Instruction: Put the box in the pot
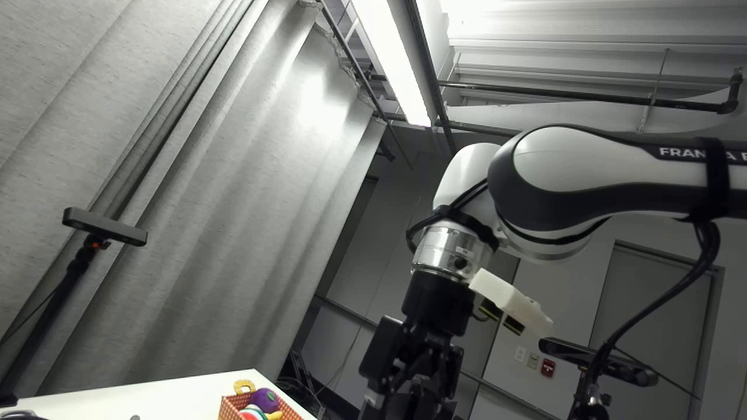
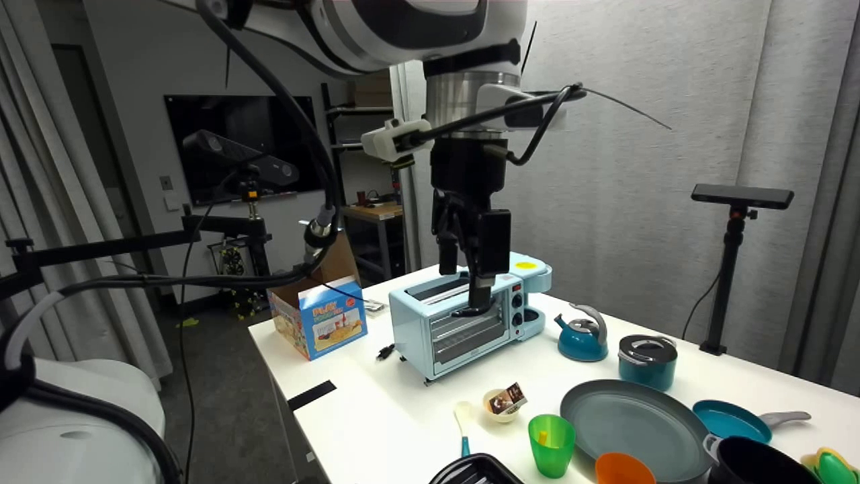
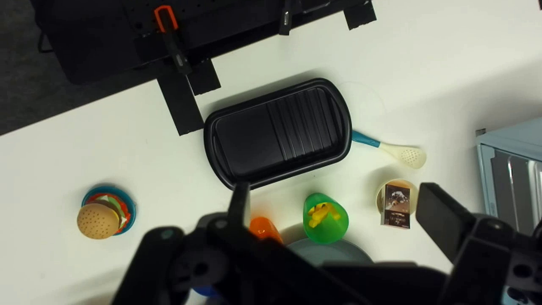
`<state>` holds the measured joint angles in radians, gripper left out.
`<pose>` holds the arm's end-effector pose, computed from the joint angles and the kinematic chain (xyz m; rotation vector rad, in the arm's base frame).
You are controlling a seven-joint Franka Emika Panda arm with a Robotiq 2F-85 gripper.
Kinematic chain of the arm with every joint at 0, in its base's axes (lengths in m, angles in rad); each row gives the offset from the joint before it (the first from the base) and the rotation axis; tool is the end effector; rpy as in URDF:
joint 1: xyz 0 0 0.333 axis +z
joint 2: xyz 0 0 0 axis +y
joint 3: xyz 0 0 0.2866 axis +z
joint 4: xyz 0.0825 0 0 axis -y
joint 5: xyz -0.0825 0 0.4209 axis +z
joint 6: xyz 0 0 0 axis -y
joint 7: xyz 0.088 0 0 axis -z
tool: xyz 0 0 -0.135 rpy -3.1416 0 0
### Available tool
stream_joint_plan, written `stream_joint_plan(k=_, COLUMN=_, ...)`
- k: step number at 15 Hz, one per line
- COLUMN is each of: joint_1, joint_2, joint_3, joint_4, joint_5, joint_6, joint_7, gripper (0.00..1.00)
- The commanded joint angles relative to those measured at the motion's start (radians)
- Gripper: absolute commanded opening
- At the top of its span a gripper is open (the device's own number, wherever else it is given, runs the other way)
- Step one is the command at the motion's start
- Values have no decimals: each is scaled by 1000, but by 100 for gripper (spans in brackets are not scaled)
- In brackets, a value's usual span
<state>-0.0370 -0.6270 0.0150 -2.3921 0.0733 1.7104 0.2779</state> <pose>0.4082 0.0000 0.4738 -3.0458 0.4840 0.0960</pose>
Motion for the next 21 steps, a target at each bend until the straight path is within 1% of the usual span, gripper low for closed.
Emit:
stream_joint_plan(k=1, joint_1=-14, joint_2=30, joint_3=20, joint_4=-5, joint_5=-28, joint_6=73, joint_7=-16, gripper=100)
stream_joint_plan(k=9, joint_1=8, joint_2=116, joint_3=66, joint_4=-38, joint_5=-67, joint_6=231, joint_7=-11, gripper=100)
stream_joint_plan(k=16, joint_1=36, joint_2=237, joint_3=121, joint_4=-39, joint_5=-74, joint_6=324, joint_7=4, gripper=100)
stream_joint_plan(k=21, joint_1=48, joint_2=330, joint_3=137, joint_4=-18, joint_5=-92, joint_6=368, joint_7=9, gripper=100)
